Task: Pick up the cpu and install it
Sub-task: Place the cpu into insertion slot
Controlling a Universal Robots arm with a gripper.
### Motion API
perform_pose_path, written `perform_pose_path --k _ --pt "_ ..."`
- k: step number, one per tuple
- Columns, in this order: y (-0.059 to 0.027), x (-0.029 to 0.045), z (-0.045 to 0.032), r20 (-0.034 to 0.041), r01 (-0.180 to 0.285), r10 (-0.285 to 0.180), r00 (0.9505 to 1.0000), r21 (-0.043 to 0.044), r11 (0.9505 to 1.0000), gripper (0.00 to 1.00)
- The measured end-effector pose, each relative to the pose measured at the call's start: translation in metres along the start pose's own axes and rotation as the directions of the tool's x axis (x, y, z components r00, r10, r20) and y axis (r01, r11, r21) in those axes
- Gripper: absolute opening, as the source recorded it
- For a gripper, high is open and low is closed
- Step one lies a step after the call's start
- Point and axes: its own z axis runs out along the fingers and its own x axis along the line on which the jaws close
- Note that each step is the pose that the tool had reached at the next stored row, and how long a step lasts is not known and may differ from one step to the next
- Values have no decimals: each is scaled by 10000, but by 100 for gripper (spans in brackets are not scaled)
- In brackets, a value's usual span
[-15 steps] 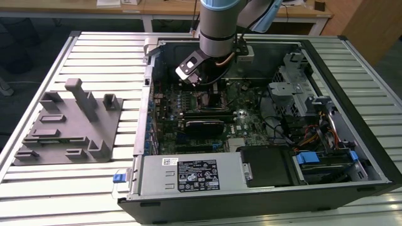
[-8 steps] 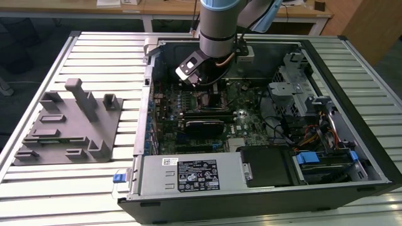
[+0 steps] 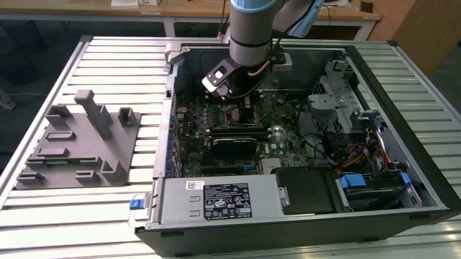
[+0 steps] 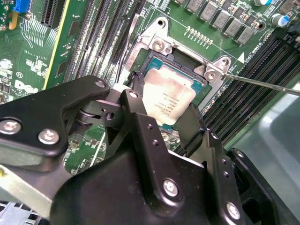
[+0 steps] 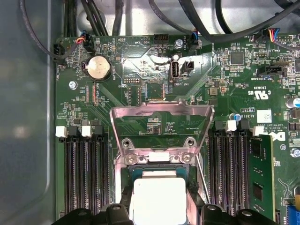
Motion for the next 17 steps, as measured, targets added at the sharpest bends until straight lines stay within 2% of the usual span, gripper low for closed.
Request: perform_pose_path --k 17 --pt "1 0 9 -2 2 -2 10000 -1 10000 53"
